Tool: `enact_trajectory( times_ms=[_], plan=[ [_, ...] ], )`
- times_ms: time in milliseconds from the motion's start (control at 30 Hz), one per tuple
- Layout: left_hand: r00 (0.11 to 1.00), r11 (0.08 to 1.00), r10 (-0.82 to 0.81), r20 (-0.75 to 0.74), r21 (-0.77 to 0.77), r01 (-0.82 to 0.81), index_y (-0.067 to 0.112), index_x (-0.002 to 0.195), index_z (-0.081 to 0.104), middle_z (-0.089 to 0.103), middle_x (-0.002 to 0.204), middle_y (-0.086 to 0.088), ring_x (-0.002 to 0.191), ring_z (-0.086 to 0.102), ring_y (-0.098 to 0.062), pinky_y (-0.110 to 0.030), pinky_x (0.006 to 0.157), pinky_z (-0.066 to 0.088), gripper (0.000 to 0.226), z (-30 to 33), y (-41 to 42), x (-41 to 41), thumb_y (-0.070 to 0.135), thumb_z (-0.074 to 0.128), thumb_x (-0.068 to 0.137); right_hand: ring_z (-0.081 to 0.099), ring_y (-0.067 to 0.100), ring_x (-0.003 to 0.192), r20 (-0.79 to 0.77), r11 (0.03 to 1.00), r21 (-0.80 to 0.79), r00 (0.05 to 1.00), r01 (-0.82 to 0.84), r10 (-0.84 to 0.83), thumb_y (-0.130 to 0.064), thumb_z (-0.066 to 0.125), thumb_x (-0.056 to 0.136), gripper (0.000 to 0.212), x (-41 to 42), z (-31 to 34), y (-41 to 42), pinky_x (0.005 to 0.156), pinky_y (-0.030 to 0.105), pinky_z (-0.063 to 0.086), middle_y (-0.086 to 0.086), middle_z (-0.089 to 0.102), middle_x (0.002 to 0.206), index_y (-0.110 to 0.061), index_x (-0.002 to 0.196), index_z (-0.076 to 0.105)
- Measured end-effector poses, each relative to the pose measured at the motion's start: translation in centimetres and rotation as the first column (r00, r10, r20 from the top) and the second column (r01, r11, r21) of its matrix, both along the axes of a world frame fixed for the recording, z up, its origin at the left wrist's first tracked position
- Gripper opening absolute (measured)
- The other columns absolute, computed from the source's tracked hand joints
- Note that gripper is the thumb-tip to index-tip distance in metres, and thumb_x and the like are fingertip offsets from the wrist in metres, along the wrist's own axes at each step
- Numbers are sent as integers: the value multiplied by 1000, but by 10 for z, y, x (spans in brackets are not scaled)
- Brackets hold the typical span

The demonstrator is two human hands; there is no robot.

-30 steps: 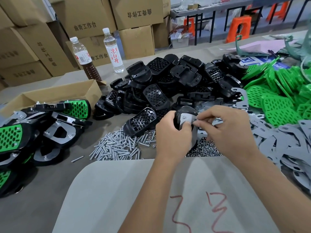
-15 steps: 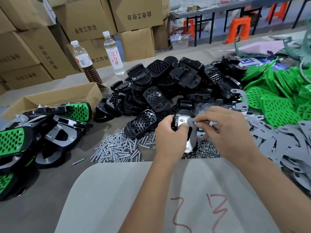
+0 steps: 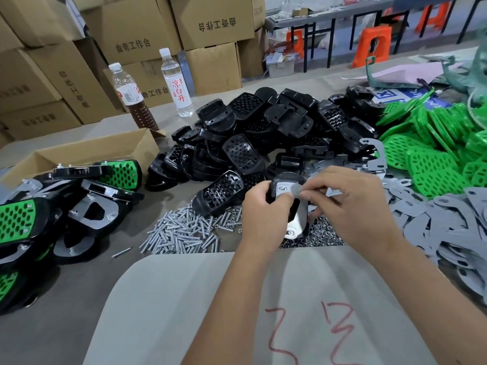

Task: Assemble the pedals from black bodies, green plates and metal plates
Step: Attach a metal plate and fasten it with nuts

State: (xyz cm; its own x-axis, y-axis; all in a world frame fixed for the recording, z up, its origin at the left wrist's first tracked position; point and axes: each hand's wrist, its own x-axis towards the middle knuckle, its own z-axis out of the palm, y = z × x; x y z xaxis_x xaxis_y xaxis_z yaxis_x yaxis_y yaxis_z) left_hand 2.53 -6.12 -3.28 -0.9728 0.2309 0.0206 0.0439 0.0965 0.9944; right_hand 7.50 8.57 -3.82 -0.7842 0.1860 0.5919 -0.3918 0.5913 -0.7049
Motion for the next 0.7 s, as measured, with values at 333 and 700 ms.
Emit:
enact_trajectory(
  times_ms=[333,700],
  plan=[
    [995,997,-28,95,80,20,-6,98,65,64,100,-39,79,64,-46,-77,78,53,32,1,1,0,16,58,75,69,19,73,-2,988,-155,1000,17,-17,10,78,84,27,-2,-4,-3,62,30,64,-3,69,85,-14,96,81],
    [997,997,-39,65,73,35,2,95,69,67,100,-36,93,66,-59,-76,81,54,26,1,0,0,18,60,77,62,22,66,37,990,-127,997,67,-63,-10,91,77,16,-2,-2,-1,59,50,60,-9,66,72,-20,77,78]
  ],
)
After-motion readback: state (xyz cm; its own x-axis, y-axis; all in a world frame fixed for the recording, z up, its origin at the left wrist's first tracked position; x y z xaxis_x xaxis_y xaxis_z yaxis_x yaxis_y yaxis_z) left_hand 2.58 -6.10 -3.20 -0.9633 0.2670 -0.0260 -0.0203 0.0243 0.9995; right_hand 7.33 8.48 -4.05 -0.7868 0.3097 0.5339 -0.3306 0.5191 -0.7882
